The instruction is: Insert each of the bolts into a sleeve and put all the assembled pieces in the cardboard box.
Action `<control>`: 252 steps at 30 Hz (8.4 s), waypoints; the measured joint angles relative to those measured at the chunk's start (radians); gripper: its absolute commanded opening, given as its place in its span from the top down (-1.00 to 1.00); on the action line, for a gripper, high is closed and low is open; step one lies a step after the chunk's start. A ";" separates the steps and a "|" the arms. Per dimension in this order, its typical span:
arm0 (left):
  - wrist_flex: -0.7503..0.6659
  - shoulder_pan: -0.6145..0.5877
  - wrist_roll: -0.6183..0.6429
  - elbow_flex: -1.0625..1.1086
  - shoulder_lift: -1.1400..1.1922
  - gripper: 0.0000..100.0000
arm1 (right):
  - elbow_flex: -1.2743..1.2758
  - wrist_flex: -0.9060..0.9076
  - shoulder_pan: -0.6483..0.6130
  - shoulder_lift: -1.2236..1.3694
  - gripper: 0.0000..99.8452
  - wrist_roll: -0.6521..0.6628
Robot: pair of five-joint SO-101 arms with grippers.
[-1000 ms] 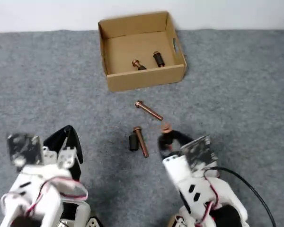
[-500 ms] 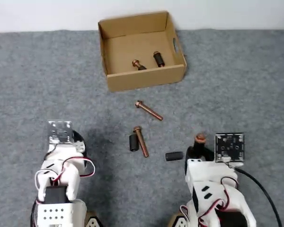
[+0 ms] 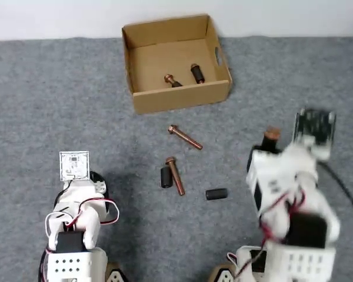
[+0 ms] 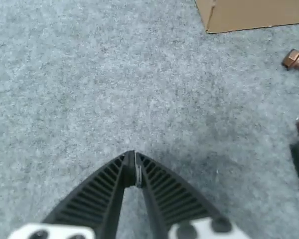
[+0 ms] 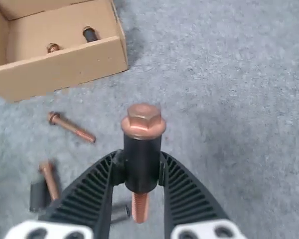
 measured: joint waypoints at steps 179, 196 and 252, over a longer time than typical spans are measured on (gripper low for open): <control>0.189 0.000 0.003 -0.172 0.000 0.99 | 0.209 0.230 -0.175 -0.146 0.98 -0.262; 0.698 0.176 0.123 -0.895 0.359 0.99 | 0.528 0.204 -0.011 -0.605 0.98 -0.224; 0.684 0.597 0.606 -1.857 2.007 0.74 | 0.554 0.187 -0.012 -0.727 0.98 -0.206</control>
